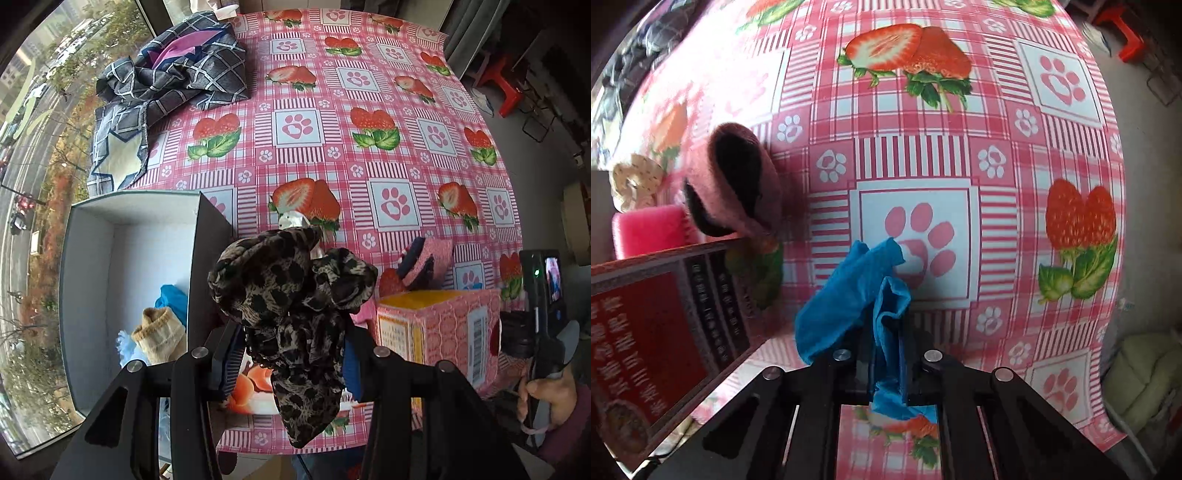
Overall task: Organize soft objects
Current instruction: 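Carry the leopard-print scrunchie and blue gloves over the open white box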
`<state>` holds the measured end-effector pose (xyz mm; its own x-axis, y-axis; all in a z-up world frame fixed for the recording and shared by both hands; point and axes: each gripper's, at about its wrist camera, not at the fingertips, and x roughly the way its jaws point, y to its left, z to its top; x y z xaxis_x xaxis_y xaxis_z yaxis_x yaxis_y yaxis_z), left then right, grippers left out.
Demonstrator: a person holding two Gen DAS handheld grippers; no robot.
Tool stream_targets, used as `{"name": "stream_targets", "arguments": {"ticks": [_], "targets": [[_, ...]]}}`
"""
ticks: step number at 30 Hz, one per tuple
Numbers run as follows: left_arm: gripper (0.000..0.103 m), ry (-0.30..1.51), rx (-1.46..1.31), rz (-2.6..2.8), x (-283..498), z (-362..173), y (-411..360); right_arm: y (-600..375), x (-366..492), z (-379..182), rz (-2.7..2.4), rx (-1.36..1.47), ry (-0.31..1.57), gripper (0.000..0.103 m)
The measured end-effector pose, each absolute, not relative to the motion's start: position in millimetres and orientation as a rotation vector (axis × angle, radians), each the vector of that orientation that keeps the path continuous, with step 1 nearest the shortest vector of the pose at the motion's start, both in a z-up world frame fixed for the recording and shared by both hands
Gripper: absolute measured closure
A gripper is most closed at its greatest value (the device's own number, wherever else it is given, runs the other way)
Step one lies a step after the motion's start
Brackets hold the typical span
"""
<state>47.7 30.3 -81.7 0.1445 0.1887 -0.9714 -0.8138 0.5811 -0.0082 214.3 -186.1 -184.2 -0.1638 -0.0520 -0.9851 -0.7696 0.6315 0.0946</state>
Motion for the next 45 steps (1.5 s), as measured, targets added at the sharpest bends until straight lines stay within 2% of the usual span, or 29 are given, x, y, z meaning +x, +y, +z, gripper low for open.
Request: {"name": "stream_targets", "arguments": {"ticks": [12, 18, 23, 45], "targets": [[0.054, 1.269, -0.633, 0.708, 17, -92, -24, -252, 210, -85, 0.756, -0.479, 1.635, 0.094], [0.054, 1.245, -0.644, 0.692, 4, -92, -33, -244, 198, -43, 0.787, -0.470, 1.586, 0.094], [0.054, 1.217, -0.650, 0.690, -6, -87, -34, -202, 173, -52, 0.844, -0.490, 1.549, 0.094], [0.054, 1.060, -0.716, 0.823, -81, -62, -31, -142, 72, -23, 1.095, -0.676, 1.424, 0.094]]}}
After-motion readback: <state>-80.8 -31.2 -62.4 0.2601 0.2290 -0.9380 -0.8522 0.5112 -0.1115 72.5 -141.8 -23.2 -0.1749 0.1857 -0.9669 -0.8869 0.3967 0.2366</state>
